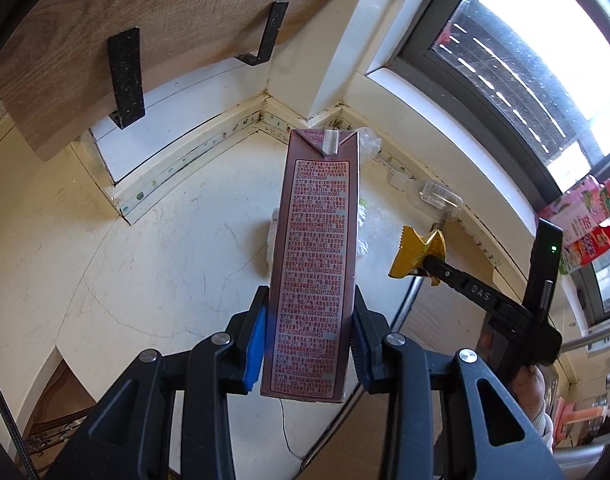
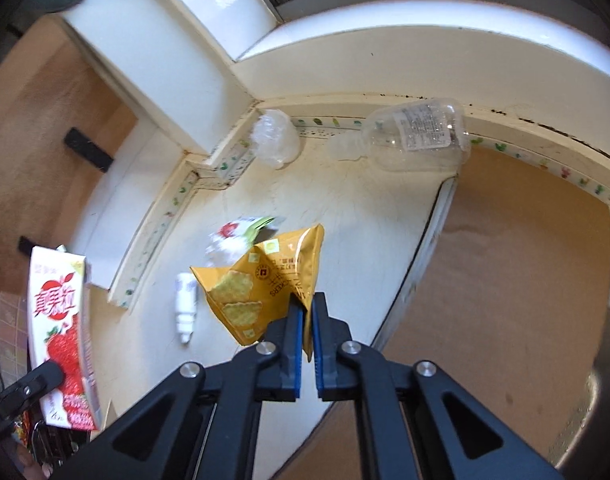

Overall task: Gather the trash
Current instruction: 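Grasp the pink carton with the left tool while the right tool grasps the yellow snack packet, then carry the pink carton and yellow packet down over the floor trash bin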

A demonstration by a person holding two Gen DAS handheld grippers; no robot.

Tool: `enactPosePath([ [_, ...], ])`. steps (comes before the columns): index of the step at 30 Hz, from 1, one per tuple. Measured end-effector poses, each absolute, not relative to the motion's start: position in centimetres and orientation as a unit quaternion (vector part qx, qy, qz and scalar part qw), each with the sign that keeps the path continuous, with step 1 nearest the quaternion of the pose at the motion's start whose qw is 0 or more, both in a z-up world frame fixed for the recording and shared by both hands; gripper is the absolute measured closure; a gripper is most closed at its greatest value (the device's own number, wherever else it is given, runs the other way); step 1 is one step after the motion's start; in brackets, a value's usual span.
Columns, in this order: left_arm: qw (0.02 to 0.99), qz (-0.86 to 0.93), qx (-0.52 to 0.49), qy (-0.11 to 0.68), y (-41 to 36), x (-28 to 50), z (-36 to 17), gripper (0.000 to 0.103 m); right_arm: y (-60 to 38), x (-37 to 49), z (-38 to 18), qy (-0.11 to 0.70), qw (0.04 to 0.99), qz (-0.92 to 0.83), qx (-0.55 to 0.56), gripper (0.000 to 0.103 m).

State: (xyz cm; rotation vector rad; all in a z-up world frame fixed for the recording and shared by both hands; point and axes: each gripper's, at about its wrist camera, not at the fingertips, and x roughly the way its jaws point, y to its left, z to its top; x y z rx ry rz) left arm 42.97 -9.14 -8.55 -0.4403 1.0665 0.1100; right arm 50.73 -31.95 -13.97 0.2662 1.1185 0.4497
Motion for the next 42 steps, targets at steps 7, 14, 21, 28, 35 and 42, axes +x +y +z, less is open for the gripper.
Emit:
enactPosePath([
  [7,0.846,0.004,-0.195,0.496,-9.0,35.5,-6.0,0.068,-32.3,41.7,-8.7,0.495,0.829,0.226,0.13,0.099],
  [14,0.852,-0.046,-0.183,0.489,-6.6,24.7,-4.7,0.068,-30.4,29.2,-4.7,0.464,0.847,0.224,0.132,0.099],
  [21,0.839,-0.078,-0.183,0.506,-1.7,12.9,-7.3,0.068,-26.4,16.9,-6.1,0.471,0.843,0.217,0.142,0.099],
  [28,0.8,-0.074,-0.181,0.567,2.0,5.0,-14.1,0.068,-21.5,9.4,-12.1,0.538,0.807,0.211,0.126,0.099],
  [35,0.737,-0.047,-0.203,0.643,4.5,2.5,-25.8,0.068,-18.9,7.3,-23.0,0.612,0.766,0.165,0.112,0.099],
  [42,0.668,-0.015,-0.221,0.71,5.6,2.5,-39.9,0.068,-17.4,7.1,-36.1,0.665,0.731,0.115,0.102,0.099],
])
